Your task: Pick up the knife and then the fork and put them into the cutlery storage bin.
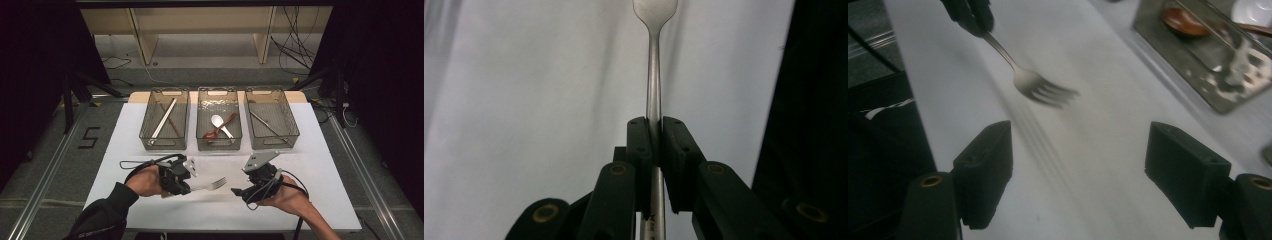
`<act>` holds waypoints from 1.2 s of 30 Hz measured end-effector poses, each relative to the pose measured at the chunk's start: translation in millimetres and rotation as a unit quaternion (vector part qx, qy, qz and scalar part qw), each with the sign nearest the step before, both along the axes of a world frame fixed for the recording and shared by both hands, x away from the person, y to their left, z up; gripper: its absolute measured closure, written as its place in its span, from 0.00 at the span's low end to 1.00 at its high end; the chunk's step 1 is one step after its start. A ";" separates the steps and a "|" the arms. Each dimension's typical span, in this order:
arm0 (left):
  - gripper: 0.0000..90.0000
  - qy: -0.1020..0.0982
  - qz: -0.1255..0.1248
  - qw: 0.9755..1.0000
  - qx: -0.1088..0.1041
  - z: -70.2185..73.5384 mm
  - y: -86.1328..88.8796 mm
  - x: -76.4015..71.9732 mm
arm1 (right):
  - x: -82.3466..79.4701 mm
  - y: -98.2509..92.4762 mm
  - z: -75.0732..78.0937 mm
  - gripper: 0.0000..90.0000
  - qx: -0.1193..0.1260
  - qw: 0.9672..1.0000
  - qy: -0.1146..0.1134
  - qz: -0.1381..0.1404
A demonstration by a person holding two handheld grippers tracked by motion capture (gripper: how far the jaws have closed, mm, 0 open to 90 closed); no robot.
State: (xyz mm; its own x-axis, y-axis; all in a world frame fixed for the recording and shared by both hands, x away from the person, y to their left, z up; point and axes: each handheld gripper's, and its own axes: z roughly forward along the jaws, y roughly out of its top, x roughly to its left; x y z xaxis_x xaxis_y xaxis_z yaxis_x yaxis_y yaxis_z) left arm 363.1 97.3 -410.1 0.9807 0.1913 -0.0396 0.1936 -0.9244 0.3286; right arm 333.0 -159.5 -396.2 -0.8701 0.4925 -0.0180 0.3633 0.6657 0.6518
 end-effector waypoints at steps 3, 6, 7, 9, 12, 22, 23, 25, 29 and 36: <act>0.92 0.001 -0.018 1.000 -0.005 2.7 -12.6 -6.6 | -2.2 12.7 -2.9 0.33 -0.009 0.999 0.003 0.034; 0.92 0.005 -0.038 0.999 -0.002 4.2 -20.9 -12.7 | -2.3 21.9 -7.2 0.34 -0.017 0.998 0.008 0.051; 0.92 0.005 -0.041 0.999 -0.001 4.1 -22.0 -13.8 | -2.6 25.6 -8.8 0.34 -0.020 0.998 0.010 0.059; 0.92 0.006 -0.043 0.999 -0.001 3.9 -24.2 -16.0 | -3.8 30.5 -10.4 0.34 -0.023 0.997 0.011 0.070; 0.92 0.008 -0.046 0.999 -0.001 3.7 -26.5 -18.1 | -5.9 38.1 -12.8 0.35 -0.029 0.996 0.014 0.084; 0.92 0.024 -0.057 0.998 -0.008 3.4 -29.3 -17.5 | -11.1 54.2 -24.5 0.47 -0.061 0.990 0.014 0.128; 0.92 0.027 -0.053 0.998 -0.012 3.7 -29.9 -18.1 | -11.7 55.3 -25.3 0.48 -0.064 0.989 0.011 0.131; 0.92 0.033 -0.047 0.998 -0.020 3.6 -31.2 -19.8 | -12.5 57.2 -27.4 0.52 -0.067 0.988 0.001 0.136; 0.91 0.036 -0.047 0.998 -0.023 4.6 -33.7 -20.2 | -18.0 60.6 -27.9 0.60 -0.078 0.986 0.002 0.146; 0.91 0.052 -0.056 0.997 -0.019 4.1 -31.7 -16.4 | -21.9 60.3 -26.9 0.70 -0.088 0.984 -0.006 0.156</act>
